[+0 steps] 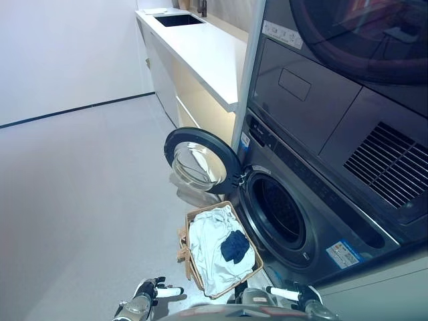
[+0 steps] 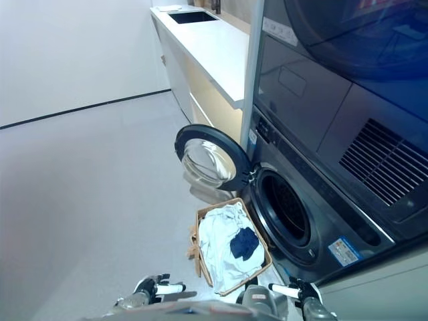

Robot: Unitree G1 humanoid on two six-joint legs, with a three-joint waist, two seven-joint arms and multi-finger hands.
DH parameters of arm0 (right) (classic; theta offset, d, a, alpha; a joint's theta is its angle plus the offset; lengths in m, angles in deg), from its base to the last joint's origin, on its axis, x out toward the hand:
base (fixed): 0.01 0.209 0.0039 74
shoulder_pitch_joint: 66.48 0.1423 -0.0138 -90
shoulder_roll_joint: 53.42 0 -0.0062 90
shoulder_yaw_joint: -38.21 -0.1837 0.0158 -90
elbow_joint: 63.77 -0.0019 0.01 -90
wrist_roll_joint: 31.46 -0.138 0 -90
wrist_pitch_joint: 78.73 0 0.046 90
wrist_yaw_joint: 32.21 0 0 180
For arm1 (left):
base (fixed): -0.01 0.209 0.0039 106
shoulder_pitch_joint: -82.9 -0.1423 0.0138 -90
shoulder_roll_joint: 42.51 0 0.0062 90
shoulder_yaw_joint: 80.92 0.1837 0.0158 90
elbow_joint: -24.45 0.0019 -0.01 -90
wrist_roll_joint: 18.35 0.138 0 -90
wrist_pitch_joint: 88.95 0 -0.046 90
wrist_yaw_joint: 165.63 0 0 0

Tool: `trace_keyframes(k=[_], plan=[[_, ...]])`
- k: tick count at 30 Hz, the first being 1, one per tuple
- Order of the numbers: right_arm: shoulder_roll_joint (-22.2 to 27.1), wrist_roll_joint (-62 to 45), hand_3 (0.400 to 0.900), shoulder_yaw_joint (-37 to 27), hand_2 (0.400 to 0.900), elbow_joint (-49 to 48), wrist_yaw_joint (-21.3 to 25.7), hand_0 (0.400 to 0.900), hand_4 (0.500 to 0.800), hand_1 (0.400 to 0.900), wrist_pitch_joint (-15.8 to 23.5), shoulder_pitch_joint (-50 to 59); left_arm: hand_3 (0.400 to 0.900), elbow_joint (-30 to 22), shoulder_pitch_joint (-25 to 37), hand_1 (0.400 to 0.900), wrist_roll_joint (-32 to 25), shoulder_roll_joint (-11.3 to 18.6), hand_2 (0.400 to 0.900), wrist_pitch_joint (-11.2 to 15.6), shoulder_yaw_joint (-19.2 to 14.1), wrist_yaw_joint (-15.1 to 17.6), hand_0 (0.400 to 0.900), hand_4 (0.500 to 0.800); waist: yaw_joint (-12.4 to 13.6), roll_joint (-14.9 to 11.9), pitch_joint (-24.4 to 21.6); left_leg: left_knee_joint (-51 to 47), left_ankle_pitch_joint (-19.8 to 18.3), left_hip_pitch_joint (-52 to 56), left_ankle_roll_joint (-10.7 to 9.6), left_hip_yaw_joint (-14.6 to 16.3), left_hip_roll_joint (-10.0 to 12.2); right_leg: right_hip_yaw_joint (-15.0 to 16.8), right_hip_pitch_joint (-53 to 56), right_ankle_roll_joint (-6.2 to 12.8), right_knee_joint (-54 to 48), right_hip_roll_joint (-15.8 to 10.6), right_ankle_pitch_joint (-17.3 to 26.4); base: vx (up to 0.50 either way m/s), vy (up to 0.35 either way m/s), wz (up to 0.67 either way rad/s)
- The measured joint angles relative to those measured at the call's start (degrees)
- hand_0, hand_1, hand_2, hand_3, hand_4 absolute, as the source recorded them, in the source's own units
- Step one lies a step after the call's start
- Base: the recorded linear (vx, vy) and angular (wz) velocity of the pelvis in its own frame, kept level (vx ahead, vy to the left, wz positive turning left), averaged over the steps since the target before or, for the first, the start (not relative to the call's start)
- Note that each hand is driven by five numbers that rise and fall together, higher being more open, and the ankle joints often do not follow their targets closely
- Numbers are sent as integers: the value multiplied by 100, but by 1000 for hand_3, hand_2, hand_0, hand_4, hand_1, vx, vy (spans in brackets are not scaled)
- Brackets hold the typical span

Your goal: Put the clothes in the basket into the washing machine.

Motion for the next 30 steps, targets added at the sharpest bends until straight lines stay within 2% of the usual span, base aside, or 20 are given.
trace_keyframes(k=[3,5,8,10,11,13,14,15,17,19,20,22,23,24,26,27,29,30], plan=[[7,-1,900,3,900,2,14,900,800,900,-41,-7,900,-5,90,900,-48,-11,900,-5,20,63,900,800,-117,109,-75,-22,-44,-54,-56,-324,168,-217,-21,-19,157,49,-207,248,-176,31],[17,-2,900,10,900,-11,21,900,800,900,-34,11,900,-13,89,900,-126,0,900,-2,45,114,900,800,-167,216,-191,-64,-59,-70,-135,-389,346,-356,-18,-90,243,147,-401,152,-152,6],[126,-12,900,133,900,-53,36,900,800,900,-14,340,900,-9,219,900,-175,4,900,-4,54,177,900,800,-168,370,-289,-87,-101,-198,-269,-365,530,-409,-294,-196,501,300,-577,147,-133,-30],[181,-12,900,185,900,-125,44,900,800,900,-7,567,900,-28,362,900,-177,32,900,-1,52,233,900,800,-137,381,-293,-95,-122,-279,-331,-205,592,-553,-549,-299,718,331,-661,118,-106,-53],[197,-11,900,228,900,-127,49,900,800,900,1,697,900,-26,400,900,-179,41,900,-2,53,255,900,800,-99,377,-291,-95,-155,-265,-386,-73,626,-731,-646,-386,816,315,-695,103,-128,-7],[220,-9,900,308,900,-208,41,900,800,900,16,861,900,-27,487,900,-256,43,900,-9,60,298,900,800,-32,342,-292,-92,-200,-299,-457,158,666,-1394,-810,-558,1025,165,-797,159,-166,14],[216,0,900,388,900,-305,40,900,800,900,48,825,900,-27,586,900,-274,26,900,-13,72,307,900,800,-99,338,-281,-74,-207,-352,-469,70,705,-1461,-803,-640,1047,160,-859,238,-190,-11],[194,2,900,385,900,-271,25,900,800,900,50,769,900,-64,684,900,-275,11,900,-12,107,306,900,800,-134,338,-280,-78,-177,-348,-520,73,756,-1468,-785,-585,1051,216,-959,215,-171,-8],[116,3,900,386,900,-88,-5,900,800,900,-16,742,900,-87,759,900,-279,-6,900,-1,124,308,900,800,-47,295,-263,184,-160,-369,-619,203,780,-1478,-658,-661,981,230,-1008,150,-167,11],[116,2,900,376,900,-47,-19,900,800,900,-25,661,900,-78,781,900,-340,-72,900,-11,141,322,900,800,-7,262,-236,1239,-119,-794,-830,306,673,-1454,-390,-664,775,247,-1010,82,-154,13],[111,0,900,379,900,-12,-18,900,800,900,-25,627,900,-78,793,900,-399,-95,900,-18,161,325,900,800,-2,245,-214,1956,-11,-1121,-986,363,610,-1355,-244,-685,567,249,-975,53,-127,-1],[80,-4,900,388,900,-22,-14,900,800,900,-23,458,900,-80,735,900,-402,-123,900,-27,177,324,900,800,139,194,-192,2490,365,-1254,-1093,479,603,-1100,81,-696,210,373,-858,72,-92,-18],[71,-4,900,401,900,-12,-15,900,800,900,-19,416,900,-80,717,900,-402,-135,900,-28,176,325,900,800,152,240,-192,2725,482,-1339,-1127,444,619,-1087,200,-742,79,438,-836,98,-53,-30],[46,-5,900,459,900,3,-13,900,800,900,-19,409,900,-96,739,900,-402,-129,900,-31,180,326,900,800,179,211,-148,3165,645,-1618,-1180,487,641,-977,304,-929,-83,460,-800,113,-38,-32],[-17,-5,900,469,900,23,-8,900,800,900,-24,418,900,-131,742,900,-405,-125,900,-24,177,326,900,800,365,110,-83,2845,525,-1877,-819,719,680,-751,432,-1023,-348,486,-701,133,5,-38],[-82,-4,900,469,900,45,-8,900,800,900,-24,413,900,-122,735,900,-405,-114,900,-45,169,334,900,800,358,47,-38,2287,541,-1938,-781,762,732,-718,563,-1046,-471,497,-685,159,44,-45],[-185,1,900,469,900,89,-10,900,800,900,-26,394,900,-126,711,900,-411,-98,900,-46,174,334,900,800,449,-44,57,1111,804,-1969,-757,758,911,-634,759,-1015,-616,577,-701,185,78,-59],[-211,2,900,475,900,85,2,900,800,900,-20,409,900,-125,701,900,-426,-97,900,-49,190,330,900,800,470,-22,127,887,1001,-2106,-794,632,1055,-562,869,-1001,-662,656,-713,209,94,-73]])
